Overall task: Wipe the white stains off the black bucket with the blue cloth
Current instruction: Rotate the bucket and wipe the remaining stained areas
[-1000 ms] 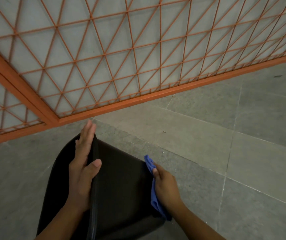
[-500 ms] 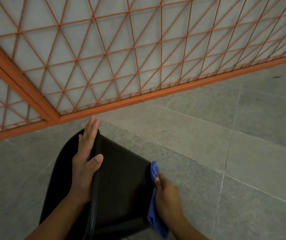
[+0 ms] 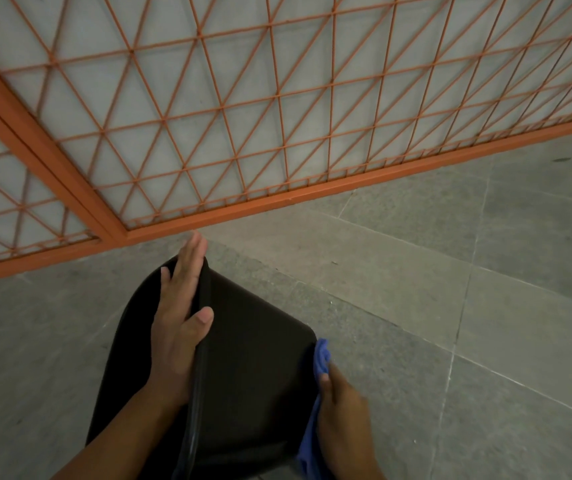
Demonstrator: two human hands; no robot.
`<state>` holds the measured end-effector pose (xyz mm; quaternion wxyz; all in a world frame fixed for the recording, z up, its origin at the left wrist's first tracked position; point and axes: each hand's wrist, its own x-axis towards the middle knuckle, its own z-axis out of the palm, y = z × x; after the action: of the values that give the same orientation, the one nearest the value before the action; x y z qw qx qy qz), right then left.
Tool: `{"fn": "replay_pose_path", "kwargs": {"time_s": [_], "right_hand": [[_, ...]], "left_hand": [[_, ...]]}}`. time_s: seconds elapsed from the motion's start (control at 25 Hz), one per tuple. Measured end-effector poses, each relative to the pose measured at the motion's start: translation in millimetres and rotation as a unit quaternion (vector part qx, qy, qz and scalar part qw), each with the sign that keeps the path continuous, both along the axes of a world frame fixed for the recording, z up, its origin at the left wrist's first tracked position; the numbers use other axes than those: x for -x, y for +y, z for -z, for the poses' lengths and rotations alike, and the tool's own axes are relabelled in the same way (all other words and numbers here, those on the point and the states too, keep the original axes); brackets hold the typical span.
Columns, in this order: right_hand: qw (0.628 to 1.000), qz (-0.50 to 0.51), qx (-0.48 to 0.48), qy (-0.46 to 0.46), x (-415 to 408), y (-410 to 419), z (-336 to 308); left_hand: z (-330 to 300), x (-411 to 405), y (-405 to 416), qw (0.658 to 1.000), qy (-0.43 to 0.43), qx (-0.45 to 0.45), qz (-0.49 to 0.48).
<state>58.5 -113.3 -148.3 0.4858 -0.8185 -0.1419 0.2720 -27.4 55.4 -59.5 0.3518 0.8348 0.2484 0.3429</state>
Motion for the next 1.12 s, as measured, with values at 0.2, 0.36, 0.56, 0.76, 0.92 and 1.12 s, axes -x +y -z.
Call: {"fn": "replay_pose_path", "kwargs": {"time_s": [0.2, 0.36, 0.56, 0.76, 0.92, 1.12], "right_hand": [[0.985, -0.130, -0.096, -0.058, -30, 37, -11], [0.998, -0.061, -0.023, 0.013, -43, 30, 12], [0.991, -0.095, -0.092, -0.022, -11, 16, -12], [0.992, -0.091, -0.072, 0.055, -42, 29, 13], [0.993, -0.056, -0.100, 0.014, -7, 7, -10], [0.943, -0.162, -0.279, -0.077, 6, 40, -86]], "left_hand": [[1, 1, -3, 0.999, -0.033, 0.019, 0.000], [0, -4, -4, 1.000, -0.019, 0.010, 0.008], [4, 0, 1, 0.999, -0.027, 0.022, 0.012], [2, 3, 1, 0.999, -0.025, 0.040, 0.006], [-4, -5, -1, 1.000, 0.010, 0.004, 0.018], [-2, -7, -7, 0.998, 0.032, -0.045, 0.038]]}}
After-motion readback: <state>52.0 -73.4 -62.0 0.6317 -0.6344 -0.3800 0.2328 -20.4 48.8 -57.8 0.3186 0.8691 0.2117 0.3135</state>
